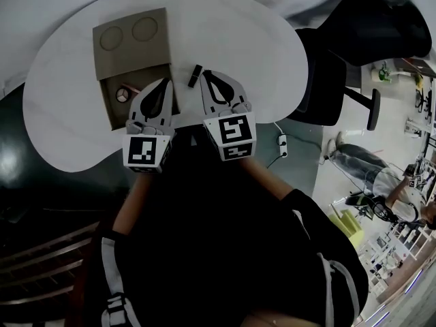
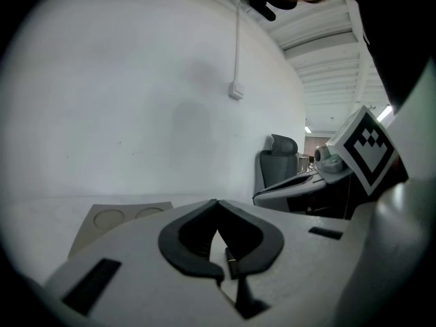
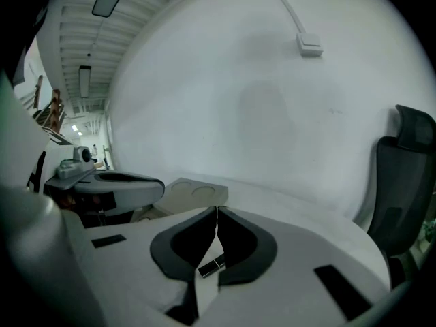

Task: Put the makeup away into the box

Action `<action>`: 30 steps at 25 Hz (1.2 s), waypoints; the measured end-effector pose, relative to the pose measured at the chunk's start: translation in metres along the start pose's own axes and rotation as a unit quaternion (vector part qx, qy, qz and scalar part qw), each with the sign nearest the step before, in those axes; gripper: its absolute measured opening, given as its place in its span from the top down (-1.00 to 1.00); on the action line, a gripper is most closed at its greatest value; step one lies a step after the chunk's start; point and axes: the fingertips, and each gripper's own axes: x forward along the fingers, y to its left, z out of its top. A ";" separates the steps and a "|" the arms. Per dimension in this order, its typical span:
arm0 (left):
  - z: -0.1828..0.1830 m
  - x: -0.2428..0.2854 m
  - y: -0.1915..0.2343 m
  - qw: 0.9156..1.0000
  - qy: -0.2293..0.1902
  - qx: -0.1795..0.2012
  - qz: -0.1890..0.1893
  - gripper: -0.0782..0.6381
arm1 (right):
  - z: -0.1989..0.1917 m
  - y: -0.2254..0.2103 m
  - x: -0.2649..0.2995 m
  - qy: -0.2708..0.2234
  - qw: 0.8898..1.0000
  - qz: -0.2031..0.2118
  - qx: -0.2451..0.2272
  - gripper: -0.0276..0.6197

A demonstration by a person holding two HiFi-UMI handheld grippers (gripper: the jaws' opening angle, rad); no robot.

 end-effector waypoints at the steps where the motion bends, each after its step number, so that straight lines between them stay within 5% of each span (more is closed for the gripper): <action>1: -0.004 0.001 0.002 1.000 0.005 -0.006 0.001 0.77 | -0.003 0.000 0.003 0.006 1.000 0.000 0.003 0.83; 18: -0.038 0.031 0.032 0.998 0.058 -0.036 -0.001 0.77 | -0.064 -0.008 0.063 0.119 0.991 0.001 0.066 0.59; 30: -0.046 0.039 0.047 0.997 0.070 -0.045 0.005 0.77 | -0.119 0.003 0.086 0.213 0.973 0.028 0.088 0.18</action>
